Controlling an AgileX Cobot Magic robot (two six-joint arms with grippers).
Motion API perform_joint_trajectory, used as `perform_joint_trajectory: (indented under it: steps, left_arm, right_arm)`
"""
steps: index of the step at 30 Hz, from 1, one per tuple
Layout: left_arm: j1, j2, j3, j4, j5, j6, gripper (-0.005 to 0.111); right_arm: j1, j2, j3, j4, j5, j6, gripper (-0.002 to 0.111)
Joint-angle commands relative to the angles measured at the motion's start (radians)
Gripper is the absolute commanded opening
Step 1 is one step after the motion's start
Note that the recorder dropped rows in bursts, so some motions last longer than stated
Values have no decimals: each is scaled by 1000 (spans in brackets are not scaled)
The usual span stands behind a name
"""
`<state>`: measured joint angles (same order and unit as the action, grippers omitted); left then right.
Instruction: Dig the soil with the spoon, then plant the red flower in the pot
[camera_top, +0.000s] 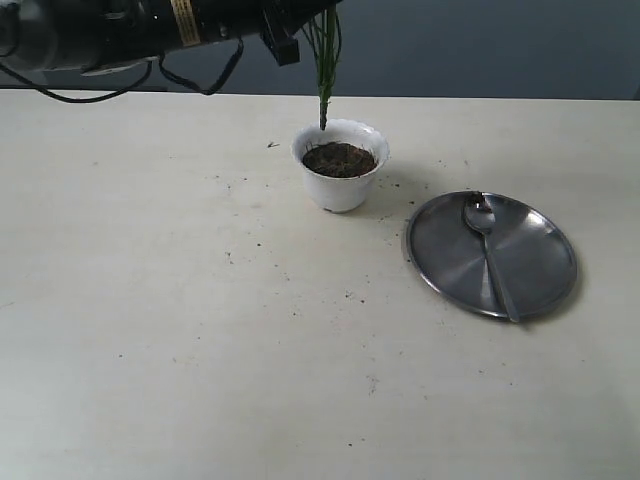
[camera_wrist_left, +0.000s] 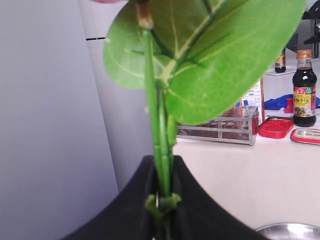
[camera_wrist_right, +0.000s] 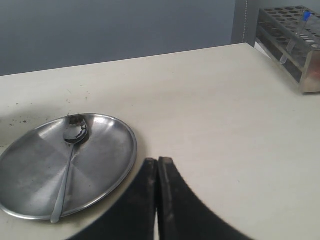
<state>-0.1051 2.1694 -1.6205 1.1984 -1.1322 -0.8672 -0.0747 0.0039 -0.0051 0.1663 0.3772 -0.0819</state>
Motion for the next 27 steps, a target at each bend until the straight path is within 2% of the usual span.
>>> perform_joint_trajectory:
  steps: [1,5,13,22,27]
  left_arm:
    - [3,35,-33,-45,-12,13,0]
    - [3,55,-37,-139,-10,30,0]
    - [3,100,-37,-178,-44,46,0]
    - [3,113,-37,-201,-89,31,0]
    - [3,113,-37,-149,-79,3,0]
  right_arm:
    - [-4,-4,5,2,-15,-5,-1]
    - [-4,-4,5,2,-15,-5,-1]
    - [-4,-4,5,2,-15,-5,-1]
    - [-4,-4,5,4,-13,-5,-1]
    - [-4,-4,5,4,-13,-5,-1]
